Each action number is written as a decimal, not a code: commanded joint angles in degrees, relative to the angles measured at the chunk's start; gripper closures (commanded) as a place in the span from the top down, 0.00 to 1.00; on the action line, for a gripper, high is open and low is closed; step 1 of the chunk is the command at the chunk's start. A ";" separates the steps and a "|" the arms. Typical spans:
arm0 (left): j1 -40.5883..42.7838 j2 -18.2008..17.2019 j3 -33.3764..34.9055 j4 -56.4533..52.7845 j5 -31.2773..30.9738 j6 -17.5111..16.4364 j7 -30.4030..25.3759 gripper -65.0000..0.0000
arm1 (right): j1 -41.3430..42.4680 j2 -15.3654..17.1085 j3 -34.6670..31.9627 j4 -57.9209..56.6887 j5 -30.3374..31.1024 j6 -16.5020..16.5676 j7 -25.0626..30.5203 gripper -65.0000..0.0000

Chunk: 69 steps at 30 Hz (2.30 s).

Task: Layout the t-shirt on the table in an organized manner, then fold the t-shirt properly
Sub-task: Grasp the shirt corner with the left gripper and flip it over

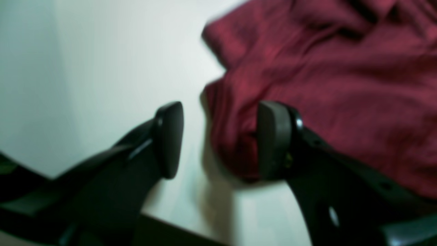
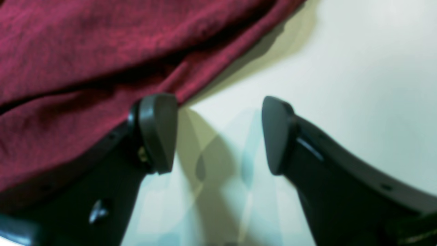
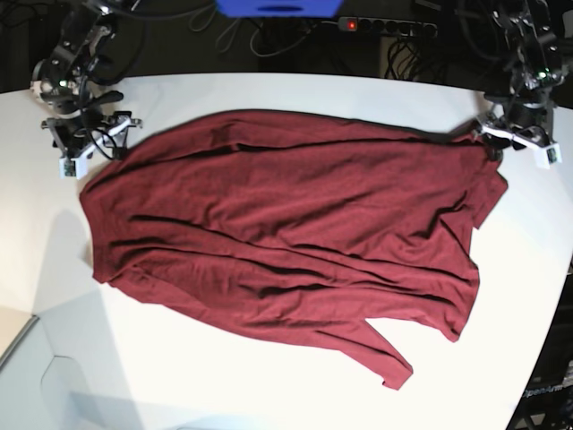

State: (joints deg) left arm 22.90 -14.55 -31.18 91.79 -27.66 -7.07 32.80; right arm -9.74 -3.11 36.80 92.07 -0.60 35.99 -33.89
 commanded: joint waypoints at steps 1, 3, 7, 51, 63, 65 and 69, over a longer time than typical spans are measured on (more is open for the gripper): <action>0.53 -0.88 -0.34 1.00 -0.43 -0.09 -1.46 0.51 | -0.24 0.43 0.00 0.89 0.91 -0.08 1.05 0.60; 0.97 -0.88 -0.34 0.92 -0.43 -0.09 -1.46 0.51 | -0.24 0.43 0.08 0.89 0.91 -0.08 1.05 0.60; 0.97 0.00 1.07 -0.84 -0.25 -0.09 -1.46 0.50 | -0.33 0.35 0.08 0.89 0.91 -0.08 0.79 0.60; -43.33 -0.09 5.46 -16.14 -0.25 0.35 10.76 0.06 | -1.47 0.61 0.26 1.16 0.91 -0.08 1.23 0.60; -38.68 -1.94 5.11 -17.81 -0.78 -0.01 10.15 0.51 | -1.65 0.17 0.00 8.46 0.91 -0.08 0.70 0.61; -36.48 -1.94 3.71 -16.40 -0.78 -0.09 10.59 0.52 | -2.17 -0.97 -0.18 10.13 0.91 -0.08 0.70 0.61; -29.88 -1.32 -1.22 -11.30 -0.87 -0.09 10.15 0.52 | -2.35 -2.20 -2.03 10.48 0.91 0.01 0.70 0.61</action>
State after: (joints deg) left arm -5.74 -14.96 -32.32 79.44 -27.86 -6.98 43.97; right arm -12.51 -5.74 34.68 101.49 -0.62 35.99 -34.76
